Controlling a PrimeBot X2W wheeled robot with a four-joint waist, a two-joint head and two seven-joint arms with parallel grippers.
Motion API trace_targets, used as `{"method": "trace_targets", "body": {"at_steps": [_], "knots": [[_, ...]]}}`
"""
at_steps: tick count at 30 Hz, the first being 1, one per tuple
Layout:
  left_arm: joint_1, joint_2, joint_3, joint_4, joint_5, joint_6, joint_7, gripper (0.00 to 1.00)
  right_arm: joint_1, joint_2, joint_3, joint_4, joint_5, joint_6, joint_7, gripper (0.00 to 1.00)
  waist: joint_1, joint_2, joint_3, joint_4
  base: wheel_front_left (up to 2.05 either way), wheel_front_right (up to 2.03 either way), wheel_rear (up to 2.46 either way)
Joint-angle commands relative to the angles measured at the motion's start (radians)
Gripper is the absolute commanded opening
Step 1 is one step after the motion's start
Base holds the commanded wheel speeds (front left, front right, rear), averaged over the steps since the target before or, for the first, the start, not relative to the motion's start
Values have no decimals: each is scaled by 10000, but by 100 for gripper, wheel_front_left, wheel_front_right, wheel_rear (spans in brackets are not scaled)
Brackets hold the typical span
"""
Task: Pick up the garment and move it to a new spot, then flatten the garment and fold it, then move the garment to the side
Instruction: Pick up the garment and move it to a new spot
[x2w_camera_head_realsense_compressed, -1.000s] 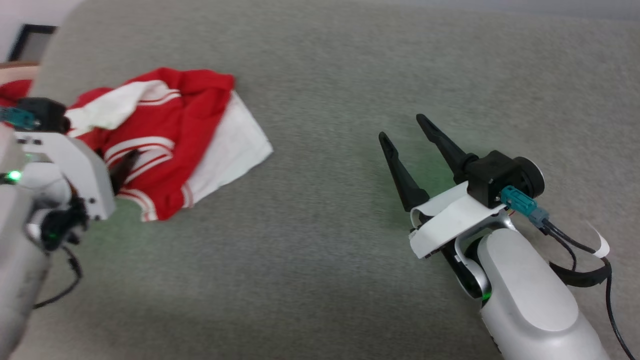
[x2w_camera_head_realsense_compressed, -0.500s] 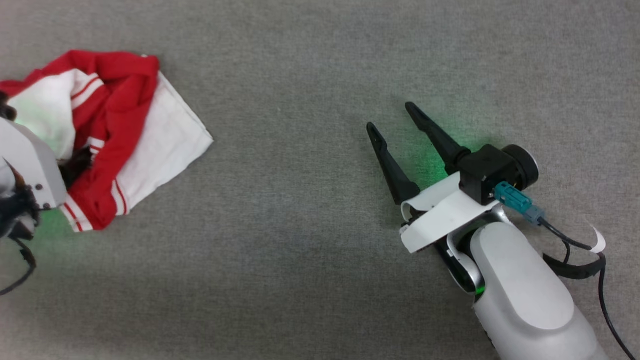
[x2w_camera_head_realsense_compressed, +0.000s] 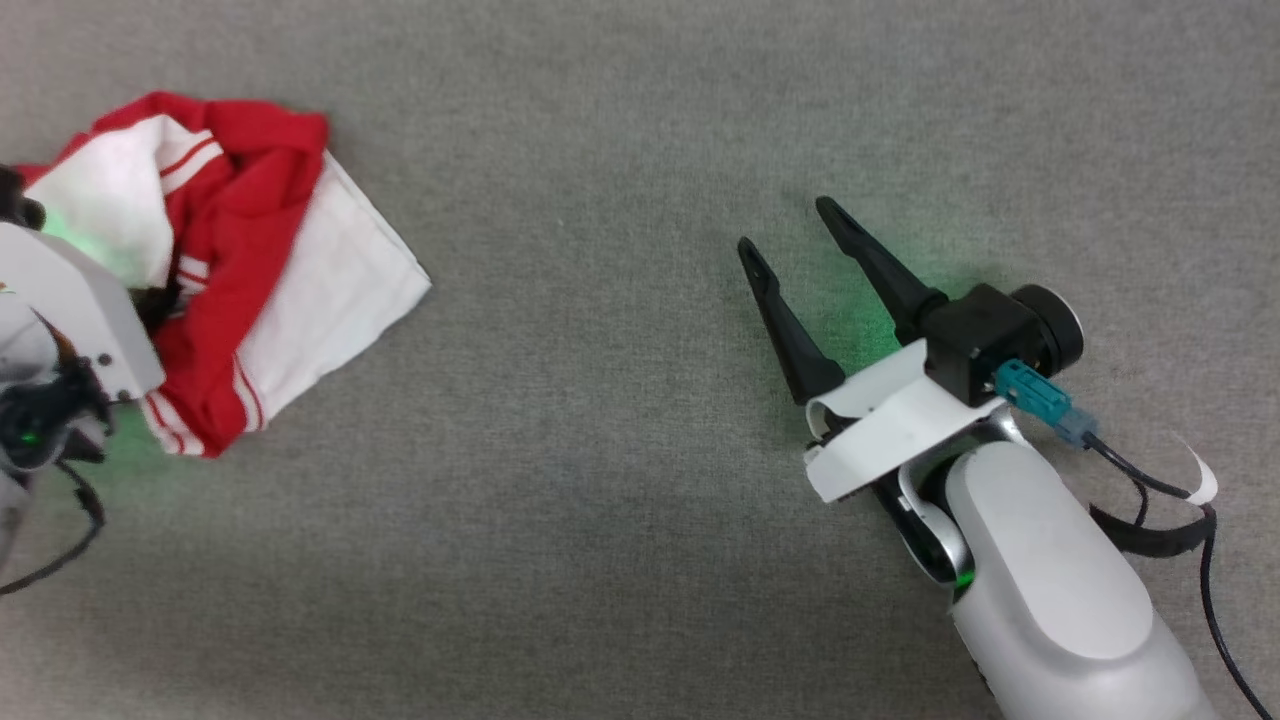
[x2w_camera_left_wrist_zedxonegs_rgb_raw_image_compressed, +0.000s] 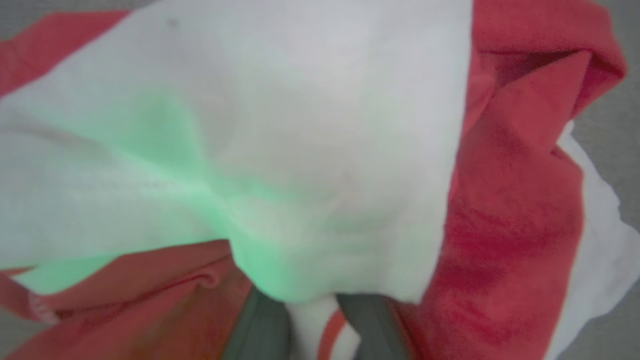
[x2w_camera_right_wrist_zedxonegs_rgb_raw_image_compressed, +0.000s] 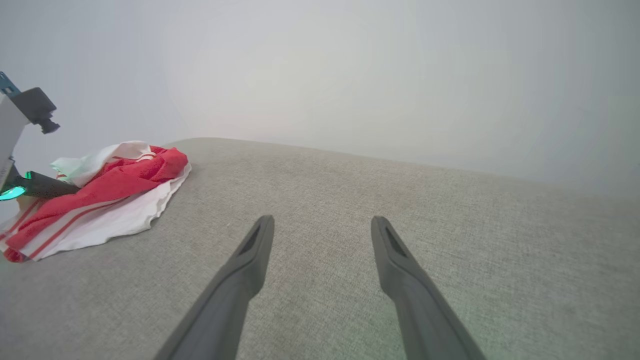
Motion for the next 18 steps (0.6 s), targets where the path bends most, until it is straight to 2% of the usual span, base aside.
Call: {"method": "trace_targets", "body": {"at_steps": [1, 6, 12, 18], "knots": [[185, -636, -182, -20, -177, -111, -187, 0, 249, 9, -102, 67, 104, -3, -36, 100, 0, 0, -525, 203, 0, 0, 0], [-185, -263, -24, -12, -308, -53, -956, 0, 712, 18, -526, 69, 380, -3, -81, 100, 0, 0, -1221, 323, 0, 0, 0], [-571, -551, 1, -407, -558, -58, -1333, 0, 1289, 24, -1059, -140, 584, -3, -99, 100, 0, 0, -1775, 204, 0, 0, 0], [-1018, -698, -181, -1880, -719, -59, -1112, 0, 1829, 23, -1558, -626, 1021, -3, -103, 100, 0, 0, -2063, -386, 0, 0, 0]]}}
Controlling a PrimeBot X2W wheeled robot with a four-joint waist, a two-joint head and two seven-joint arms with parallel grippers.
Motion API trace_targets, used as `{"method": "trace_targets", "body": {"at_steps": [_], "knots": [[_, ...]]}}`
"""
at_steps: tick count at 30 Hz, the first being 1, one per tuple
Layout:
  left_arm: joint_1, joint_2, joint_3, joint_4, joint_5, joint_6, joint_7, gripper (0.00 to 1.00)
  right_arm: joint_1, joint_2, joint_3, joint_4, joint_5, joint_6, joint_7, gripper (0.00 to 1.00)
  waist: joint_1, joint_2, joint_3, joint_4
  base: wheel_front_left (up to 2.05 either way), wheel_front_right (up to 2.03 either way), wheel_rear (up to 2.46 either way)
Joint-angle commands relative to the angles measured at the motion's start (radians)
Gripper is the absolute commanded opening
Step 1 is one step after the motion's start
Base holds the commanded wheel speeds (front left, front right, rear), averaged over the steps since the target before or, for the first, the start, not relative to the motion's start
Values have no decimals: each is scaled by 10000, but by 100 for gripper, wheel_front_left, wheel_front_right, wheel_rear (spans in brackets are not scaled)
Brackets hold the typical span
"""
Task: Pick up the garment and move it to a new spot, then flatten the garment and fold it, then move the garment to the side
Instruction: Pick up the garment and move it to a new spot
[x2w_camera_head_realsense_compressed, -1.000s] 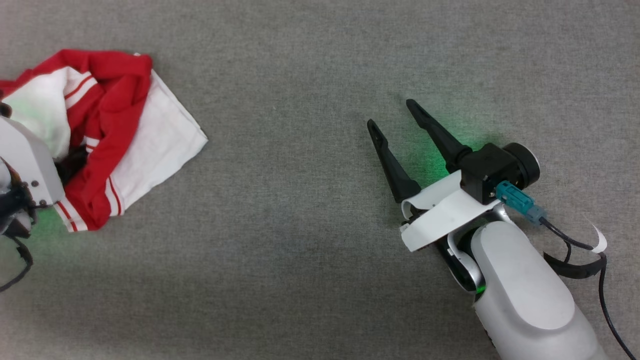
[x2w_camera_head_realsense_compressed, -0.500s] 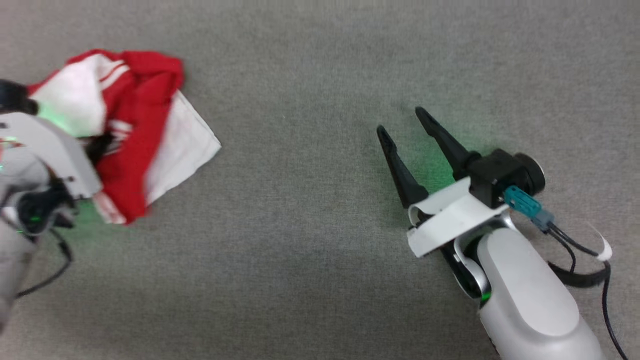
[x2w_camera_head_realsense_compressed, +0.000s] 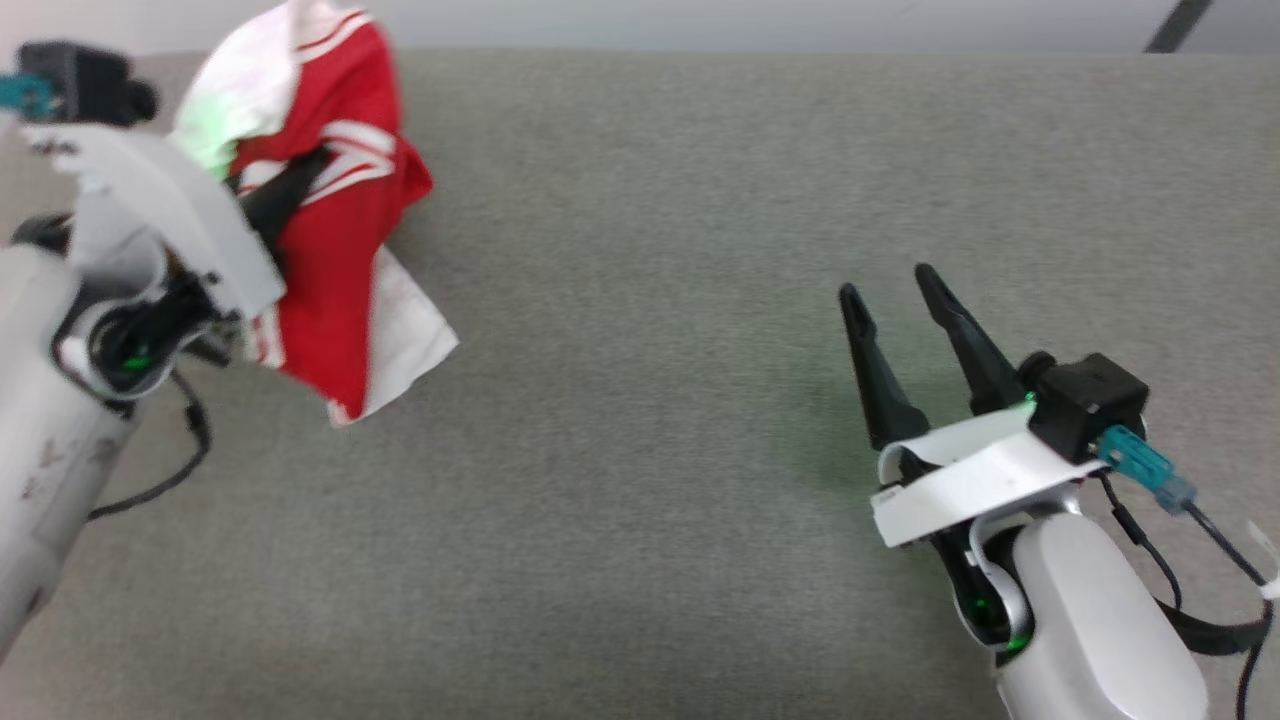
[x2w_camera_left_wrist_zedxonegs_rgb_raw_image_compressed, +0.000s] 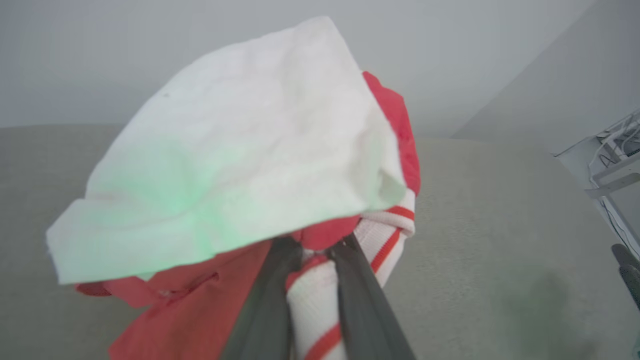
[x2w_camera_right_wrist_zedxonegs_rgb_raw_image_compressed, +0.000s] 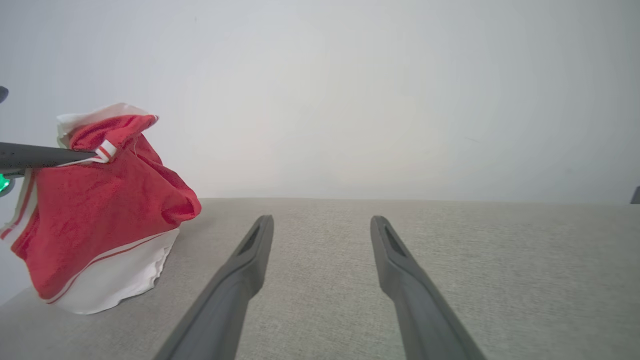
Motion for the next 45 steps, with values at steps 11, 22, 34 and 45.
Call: {"method": "trace_targets", "body": {"at_steps": [11, 22, 34, 45], "knots": [[-1573, -1903, 201, -1969, -867, 530, 736, 0, 1029, 14, -916, -741, 928, -3, -44, 100, -1, 0, -37, -1724, 0, 0, 0], [-2400, -4144, 411, -1933, -1771, 895, 820, 0, 895, 13, -1452, -1172, 1562, -3, -45, 100, -1, 0, 578, -2813, 0, 0, 0], [-1633, -3708, -714, 1432, -581, 77, 528, 0, 669, 17, -1612, -1533, 2062, -1, -45, 100, -1, 0, 1187, -3831, 0, 0, 0], [-2493, -2948, -4200, 1574, 3047, -10, 1062, 0, 617, 14, -1502, -1706, 2289, -3, -46, 100, -1, 0, 1571, -4085, 0, 0, 0]]}}
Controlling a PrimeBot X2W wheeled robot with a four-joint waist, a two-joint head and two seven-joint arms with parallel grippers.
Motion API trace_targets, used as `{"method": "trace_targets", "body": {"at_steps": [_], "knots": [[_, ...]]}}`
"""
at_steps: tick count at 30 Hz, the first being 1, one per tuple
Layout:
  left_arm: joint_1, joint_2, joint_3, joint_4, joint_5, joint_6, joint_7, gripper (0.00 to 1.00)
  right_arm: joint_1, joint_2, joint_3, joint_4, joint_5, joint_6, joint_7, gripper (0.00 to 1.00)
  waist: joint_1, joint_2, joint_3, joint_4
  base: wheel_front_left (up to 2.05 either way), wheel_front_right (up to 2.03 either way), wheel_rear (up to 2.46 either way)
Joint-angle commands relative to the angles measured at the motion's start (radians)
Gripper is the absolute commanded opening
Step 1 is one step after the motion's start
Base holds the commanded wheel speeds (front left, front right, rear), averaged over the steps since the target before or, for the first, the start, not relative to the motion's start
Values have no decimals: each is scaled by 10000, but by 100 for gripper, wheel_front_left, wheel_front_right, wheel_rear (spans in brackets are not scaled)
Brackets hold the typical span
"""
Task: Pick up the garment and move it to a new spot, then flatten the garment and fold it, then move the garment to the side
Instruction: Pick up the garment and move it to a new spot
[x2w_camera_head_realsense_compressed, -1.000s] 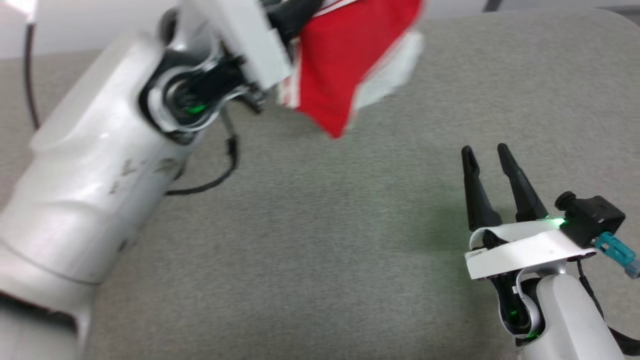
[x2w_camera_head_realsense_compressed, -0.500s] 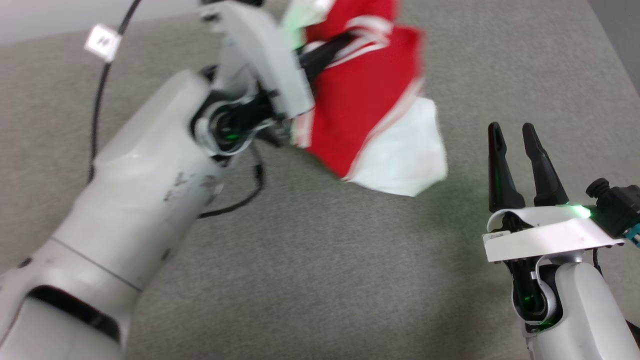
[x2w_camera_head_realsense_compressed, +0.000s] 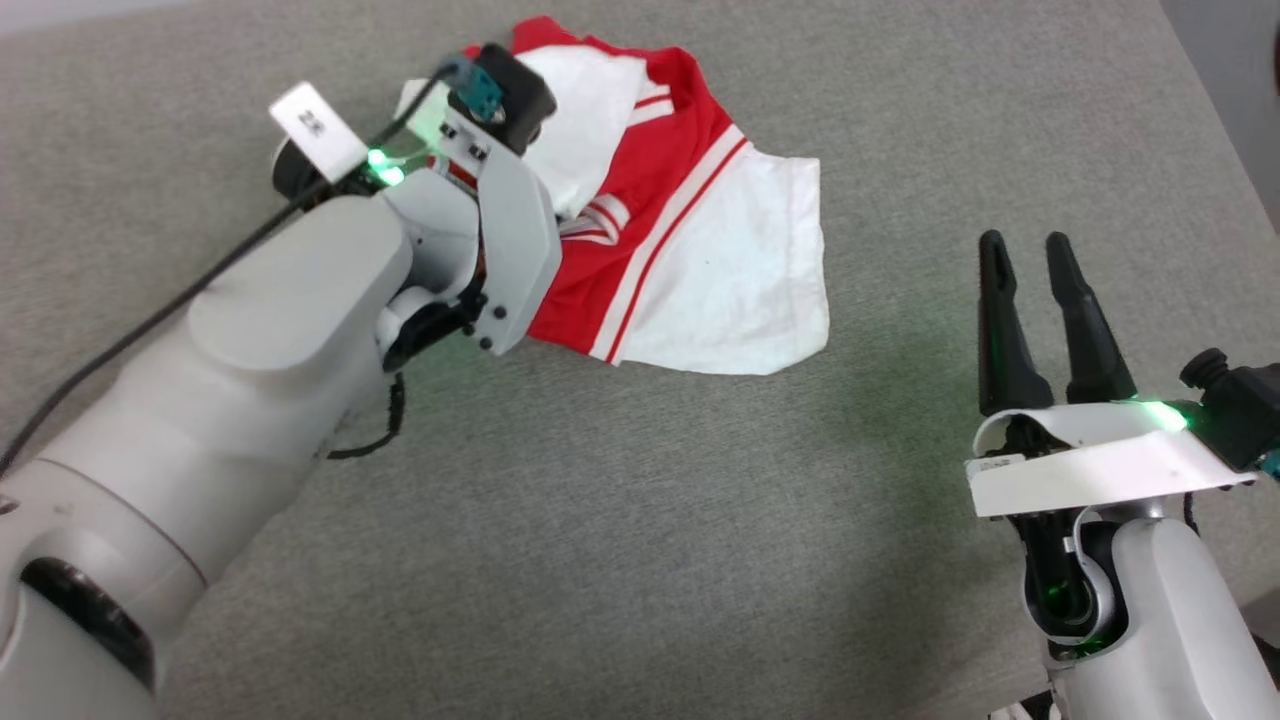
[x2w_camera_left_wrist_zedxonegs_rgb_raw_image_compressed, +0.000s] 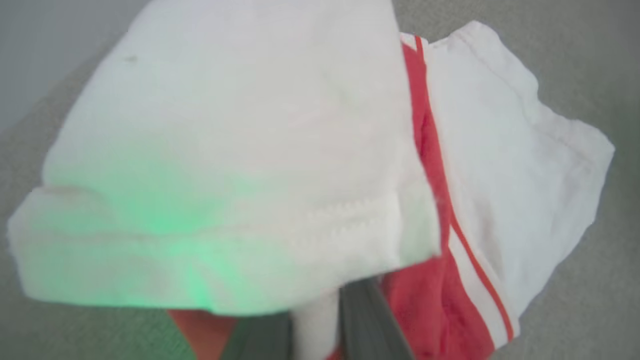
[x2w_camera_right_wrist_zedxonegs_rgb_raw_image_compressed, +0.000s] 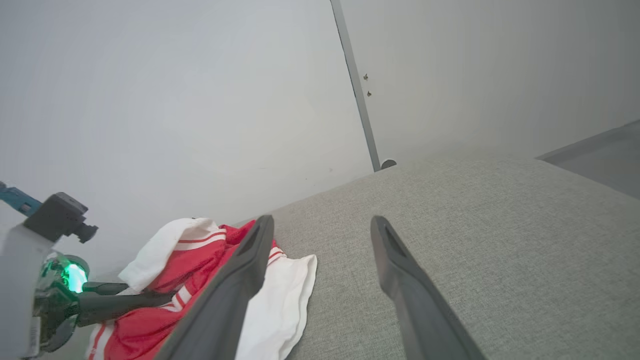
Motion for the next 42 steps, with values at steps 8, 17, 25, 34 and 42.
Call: {"method": "trace_targets", "body": {"at_steps": [8, 17, 25, 34, 42], "knots": [[798, 568, -506, 372, 1385, -8, 517, 0, -92, 26, 243, -180, 457, -3, -46, 100, -1, 0, 509, -789, 0, 0, 0], [951, 618, -571, -129, 1218, -10, 92, 69, -118, 21, 279, -189, -240, -3, -46, 100, -1, 0, 331, -438, 0, 0, 0], [465, 378, -415, -1156, 499, -34, -1391, 100, -273, 18, 257, 214, -1599, -3, -46, 100, -1, 0, -525, 852, 0, 0, 0], [1156, 527, 86, -1483, -963, -21, -3975, 100, 140, 7, -168, 856, -2761, -3, -46, 100, -1, 0, -1539, 2386, 0, 0, 0], [3422, 1056, 712, -1340, -2131, -21, -5601, 100, 928, -326, -753, 1176, -3118, -3, -39, 100, -1, 0, -2431, 3452, 0, 0, 0]]}}
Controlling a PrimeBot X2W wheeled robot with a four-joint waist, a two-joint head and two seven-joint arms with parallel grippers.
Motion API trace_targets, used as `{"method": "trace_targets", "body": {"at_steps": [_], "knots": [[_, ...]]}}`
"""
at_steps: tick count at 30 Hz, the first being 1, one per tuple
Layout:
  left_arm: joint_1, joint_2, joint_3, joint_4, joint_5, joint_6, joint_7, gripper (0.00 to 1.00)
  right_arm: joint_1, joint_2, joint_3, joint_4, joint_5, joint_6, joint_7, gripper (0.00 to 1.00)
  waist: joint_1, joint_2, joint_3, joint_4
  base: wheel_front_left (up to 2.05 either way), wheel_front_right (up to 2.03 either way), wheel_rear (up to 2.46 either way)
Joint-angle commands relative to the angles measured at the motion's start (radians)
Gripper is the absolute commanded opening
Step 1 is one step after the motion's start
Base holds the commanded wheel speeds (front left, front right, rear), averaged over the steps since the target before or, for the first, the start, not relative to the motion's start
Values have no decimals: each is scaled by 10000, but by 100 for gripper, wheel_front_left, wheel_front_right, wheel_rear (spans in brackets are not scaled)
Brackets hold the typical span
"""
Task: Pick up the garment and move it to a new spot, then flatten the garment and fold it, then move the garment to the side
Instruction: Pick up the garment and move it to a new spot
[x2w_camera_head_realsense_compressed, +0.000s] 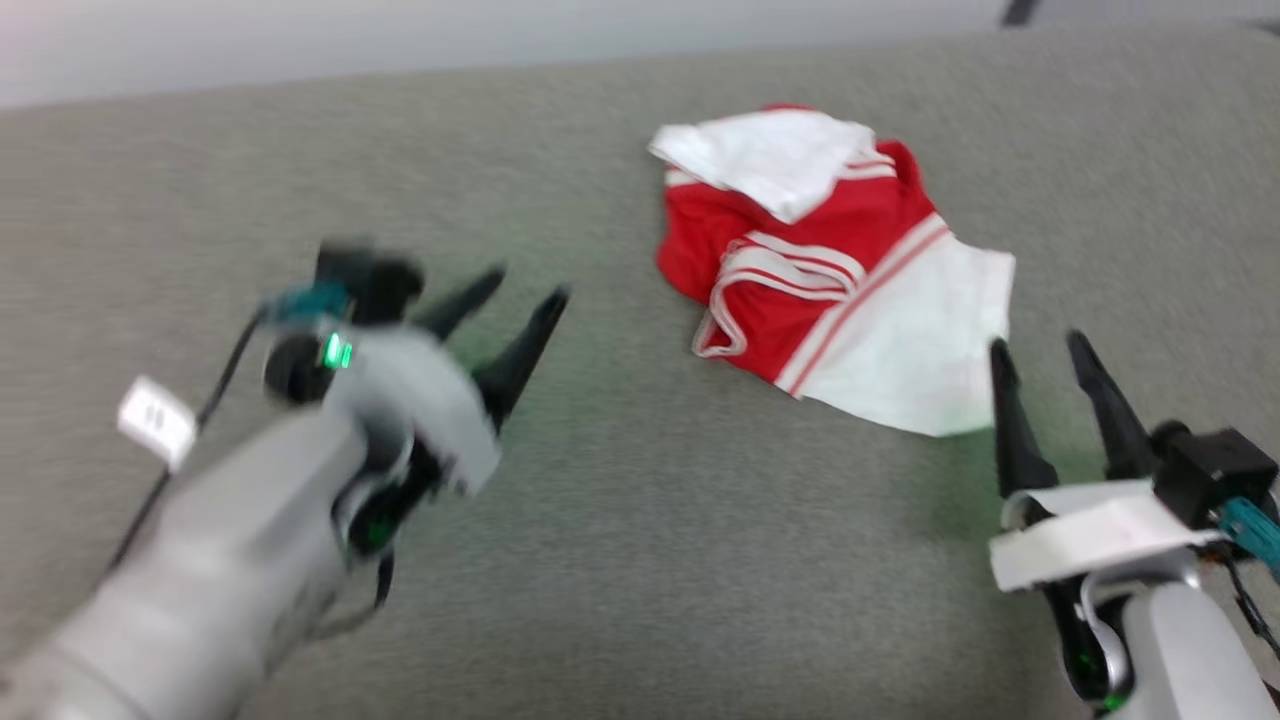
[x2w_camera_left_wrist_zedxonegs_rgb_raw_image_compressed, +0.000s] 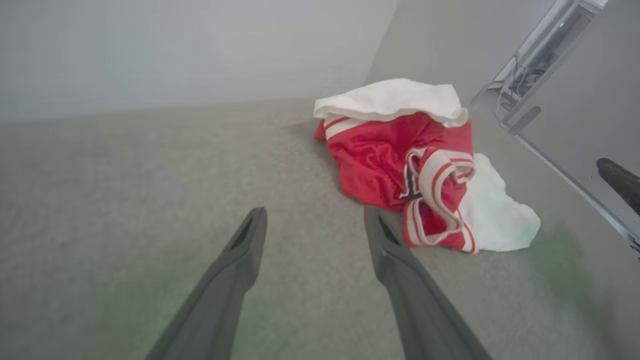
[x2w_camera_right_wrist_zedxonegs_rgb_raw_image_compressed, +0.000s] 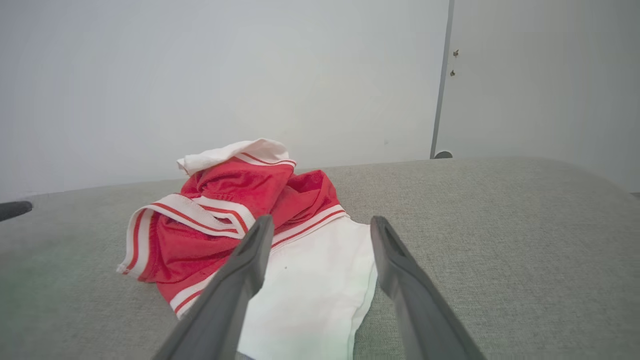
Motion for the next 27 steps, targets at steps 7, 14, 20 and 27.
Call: {"method": "trace_targets", "body": {"at_steps": [7, 14, 20, 27], "knots": [[2339, 272, 1894, 72, 421, 84, -231, 100, 731, -492, -520, -98, 63, -3, 239, 100, -1, -1, -1321, 1591, 0, 0, 0], [5242, 309, 5306, -788, 2288, 421, -231, 100, 1446, -687, -907, -377, 152, -3, 476, 100, -1, -1, -1683, 1939, 0, 0, 0], [7375, 33, 7672, -1729, 4096, 769, -230, 100, 2146, -699, -1159, -494, 264, -3, 602, 100, -1, -1, -2070, 1914, 0, 0, 0], [9297, -641, 9697, -3121, 6115, 915, -232, 100, 2662, -606, -1304, -636, 350, -3, 616, 100, -1, -1, -2531, 1704, 0, 0, 0]]}}
